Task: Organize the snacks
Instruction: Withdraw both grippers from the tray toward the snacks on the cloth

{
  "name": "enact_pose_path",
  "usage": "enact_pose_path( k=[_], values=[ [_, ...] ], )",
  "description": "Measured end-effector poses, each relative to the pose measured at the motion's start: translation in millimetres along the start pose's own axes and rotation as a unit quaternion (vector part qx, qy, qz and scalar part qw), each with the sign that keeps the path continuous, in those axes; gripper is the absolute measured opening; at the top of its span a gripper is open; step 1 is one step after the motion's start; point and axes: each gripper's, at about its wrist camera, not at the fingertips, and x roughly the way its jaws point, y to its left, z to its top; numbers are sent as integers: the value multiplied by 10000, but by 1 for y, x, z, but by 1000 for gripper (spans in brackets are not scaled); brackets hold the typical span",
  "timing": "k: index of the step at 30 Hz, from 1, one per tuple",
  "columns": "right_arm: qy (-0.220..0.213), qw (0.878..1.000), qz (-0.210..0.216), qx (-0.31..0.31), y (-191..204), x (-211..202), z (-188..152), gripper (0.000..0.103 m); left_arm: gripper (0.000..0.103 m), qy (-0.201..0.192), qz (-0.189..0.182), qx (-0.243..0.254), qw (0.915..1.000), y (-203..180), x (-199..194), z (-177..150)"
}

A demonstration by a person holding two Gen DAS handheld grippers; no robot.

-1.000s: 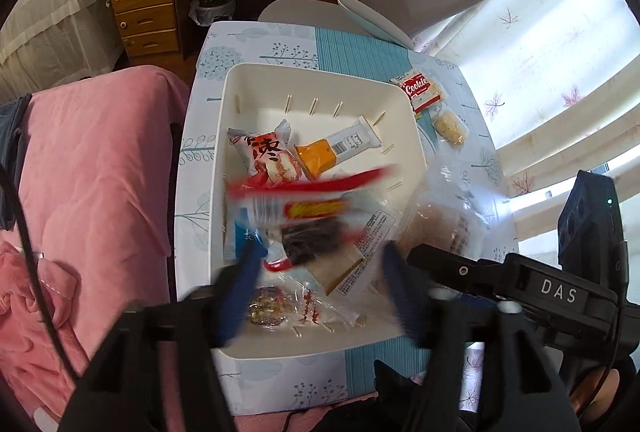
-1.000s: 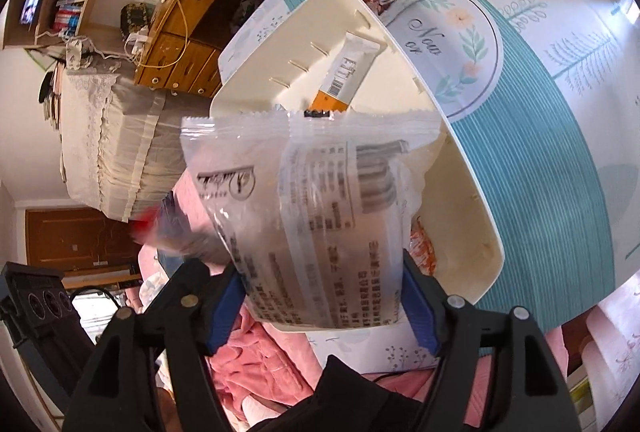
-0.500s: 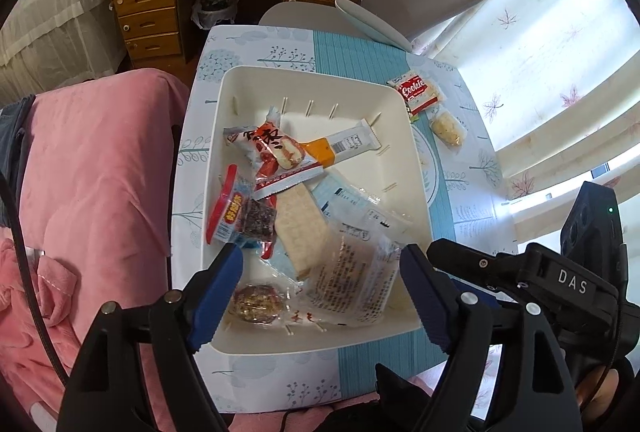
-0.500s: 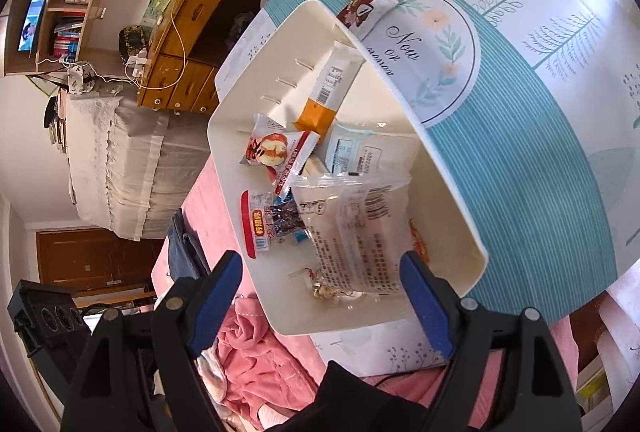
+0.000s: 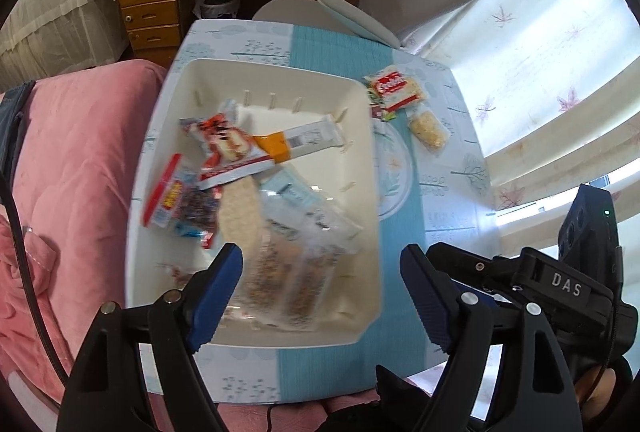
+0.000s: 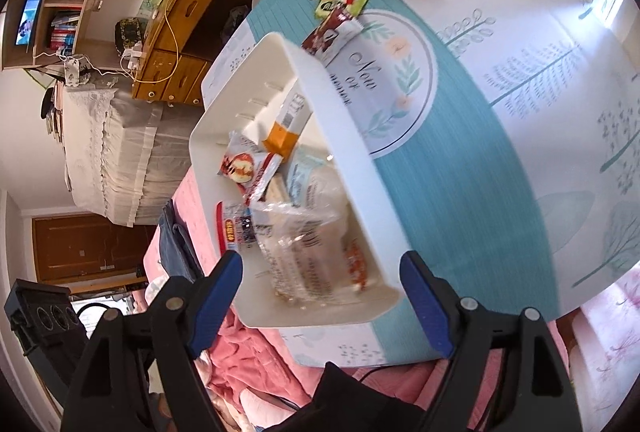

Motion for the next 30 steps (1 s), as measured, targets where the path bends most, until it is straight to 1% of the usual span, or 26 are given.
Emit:
enact_pose_path(
  k=[7, 12, 16, 22, 25, 30],
  values=[
    [46, 9995, -118, -292, -25, -28, 35, 82, 80, -108, -88, -197, 9997, -46, 6, 15],
    [81, 9981, -222, -574, -39, -40, 62, 82, 80, -209, 30, -261, 9994, -80, 16, 31],
    [-25, 9958, -313, -864, -46, -49, 82, 82, 80, -243, 103, -260, 9993, -100, 22, 47],
    [-244, 9893, -665, -1277, -56, -53, 105, 82, 80, -142, 261, -60, 9995, -129, 36, 78],
    [-374, 9829, -834, -1598, -57, -53, 113, 82, 80, -80, 332, 188, 9992, -144, 44, 97],
    [-502, 9747, -1082, -1890, -57, -46, 126, 82, 81, 48, 381, 480, 9981, -162, 65, 129]
  ],
)
